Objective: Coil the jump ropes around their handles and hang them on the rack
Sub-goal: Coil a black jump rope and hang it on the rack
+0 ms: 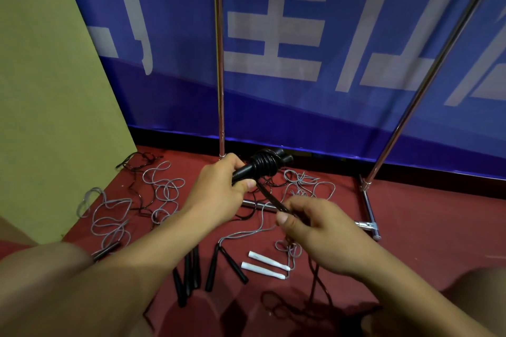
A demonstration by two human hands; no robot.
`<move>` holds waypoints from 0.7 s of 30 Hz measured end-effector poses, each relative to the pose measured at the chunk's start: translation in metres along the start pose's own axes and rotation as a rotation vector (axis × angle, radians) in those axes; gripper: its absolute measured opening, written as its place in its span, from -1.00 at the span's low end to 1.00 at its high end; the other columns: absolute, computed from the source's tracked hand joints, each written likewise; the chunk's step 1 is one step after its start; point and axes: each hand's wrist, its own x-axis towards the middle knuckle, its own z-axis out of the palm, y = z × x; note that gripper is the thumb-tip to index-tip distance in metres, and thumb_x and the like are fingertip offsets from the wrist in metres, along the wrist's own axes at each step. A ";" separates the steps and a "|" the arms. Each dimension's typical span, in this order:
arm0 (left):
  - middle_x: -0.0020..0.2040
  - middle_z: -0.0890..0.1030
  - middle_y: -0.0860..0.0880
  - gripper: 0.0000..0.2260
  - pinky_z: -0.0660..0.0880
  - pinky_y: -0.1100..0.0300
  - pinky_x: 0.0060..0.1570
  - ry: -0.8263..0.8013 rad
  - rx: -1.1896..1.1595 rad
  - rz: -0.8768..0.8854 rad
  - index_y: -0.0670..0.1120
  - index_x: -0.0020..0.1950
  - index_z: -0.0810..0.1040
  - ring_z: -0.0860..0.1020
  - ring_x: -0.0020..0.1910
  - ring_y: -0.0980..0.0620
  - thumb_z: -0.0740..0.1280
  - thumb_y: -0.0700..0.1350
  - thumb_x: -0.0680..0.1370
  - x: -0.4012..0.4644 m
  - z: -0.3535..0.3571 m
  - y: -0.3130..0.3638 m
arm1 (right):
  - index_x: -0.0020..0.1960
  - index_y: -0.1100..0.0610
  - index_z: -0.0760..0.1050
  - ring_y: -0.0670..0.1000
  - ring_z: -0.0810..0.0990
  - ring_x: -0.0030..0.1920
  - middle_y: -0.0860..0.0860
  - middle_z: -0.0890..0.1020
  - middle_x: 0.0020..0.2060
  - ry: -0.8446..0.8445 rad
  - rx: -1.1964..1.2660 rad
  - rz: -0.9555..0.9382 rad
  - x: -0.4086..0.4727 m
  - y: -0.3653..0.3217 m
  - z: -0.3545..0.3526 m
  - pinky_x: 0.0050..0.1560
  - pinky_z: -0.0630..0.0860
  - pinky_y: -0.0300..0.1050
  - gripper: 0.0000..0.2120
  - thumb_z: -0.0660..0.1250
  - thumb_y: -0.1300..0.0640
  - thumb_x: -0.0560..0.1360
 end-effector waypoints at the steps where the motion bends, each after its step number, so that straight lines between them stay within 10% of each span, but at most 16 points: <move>1: -0.25 0.57 0.05 -0.82 0.34 0.21 -0.37 0.004 0.008 -0.001 0.06 -0.13 0.45 0.52 -0.31 0.09 0.46 -0.04 0.53 0.000 -0.001 0.000 | -0.16 0.07 0.48 0.04 0.58 -0.28 0.08 0.63 -0.30 0.001 0.005 -0.009 -0.002 0.000 0.000 -0.18 0.49 -0.05 -0.82 0.29 0.04 0.60; 21: -0.23 0.54 0.09 -0.85 0.46 0.12 -0.22 -0.354 0.342 0.185 0.05 -0.06 0.51 0.54 -0.22 0.03 0.45 0.03 0.51 -0.019 -0.005 0.002 | -0.09 0.00 0.54 -0.13 0.54 -0.29 -0.15 0.56 -0.37 0.233 -0.165 -0.112 -0.008 0.000 -0.007 -0.29 0.41 -0.22 -0.92 0.30 0.07 0.58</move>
